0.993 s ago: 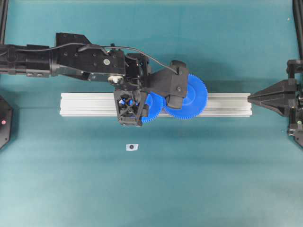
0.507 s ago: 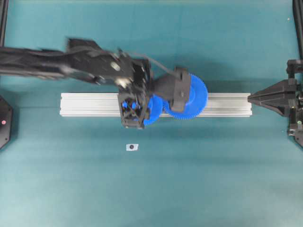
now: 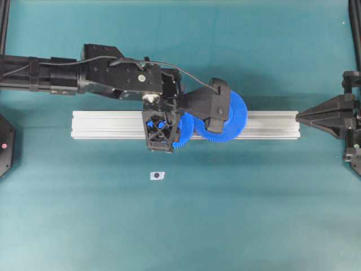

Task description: Find the location of the shaft and insert the small gear.

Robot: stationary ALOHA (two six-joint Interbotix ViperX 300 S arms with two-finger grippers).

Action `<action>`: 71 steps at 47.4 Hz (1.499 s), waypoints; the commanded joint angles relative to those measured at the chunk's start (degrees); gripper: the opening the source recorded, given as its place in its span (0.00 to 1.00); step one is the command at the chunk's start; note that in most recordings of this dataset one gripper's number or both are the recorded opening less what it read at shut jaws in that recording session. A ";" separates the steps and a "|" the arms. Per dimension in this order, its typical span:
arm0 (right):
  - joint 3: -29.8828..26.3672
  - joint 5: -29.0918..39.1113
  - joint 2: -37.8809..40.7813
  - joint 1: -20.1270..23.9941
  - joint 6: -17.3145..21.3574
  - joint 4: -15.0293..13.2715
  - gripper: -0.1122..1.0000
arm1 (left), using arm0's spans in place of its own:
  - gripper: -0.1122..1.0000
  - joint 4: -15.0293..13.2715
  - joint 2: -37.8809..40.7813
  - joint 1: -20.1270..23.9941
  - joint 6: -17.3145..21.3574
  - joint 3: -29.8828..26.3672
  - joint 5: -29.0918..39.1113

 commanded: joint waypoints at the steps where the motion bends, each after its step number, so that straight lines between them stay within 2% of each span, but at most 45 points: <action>1: -0.62 -0.35 0.26 -0.18 0.53 0.00 0.14 | 0.67 0.35 -1.41 0.44 0.09 -1.67 1.05; 10: -0.62 -0.26 0.26 -0.18 0.53 0.09 0.14 | 0.69 0.35 -0.97 0.44 -0.26 -1.76 1.76; 16: -0.62 -0.26 0.35 -0.18 0.53 0.00 0.14 | 0.83 0.35 -1.23 0.44 -0.26 -2.37 1.58; 23: -0.62 -0.35 0.26 -0.18 0.53 0.00 0.14 | 0.80 0.35 -1.41 0.44 -0.26 -3.34 1.58; 38: -0.62 -0.35 0.26 -0.18 0.53 0.09 0.14 | 0.79 0.35 -1.76 0.35 -0.26 -5.45 1.67; 71: -0.53 -0.35 0.35 -0.35 0.53 0.00 0.14 | 0.79 0.35 -5.19 -0.09 -0.70 -5.36 3.96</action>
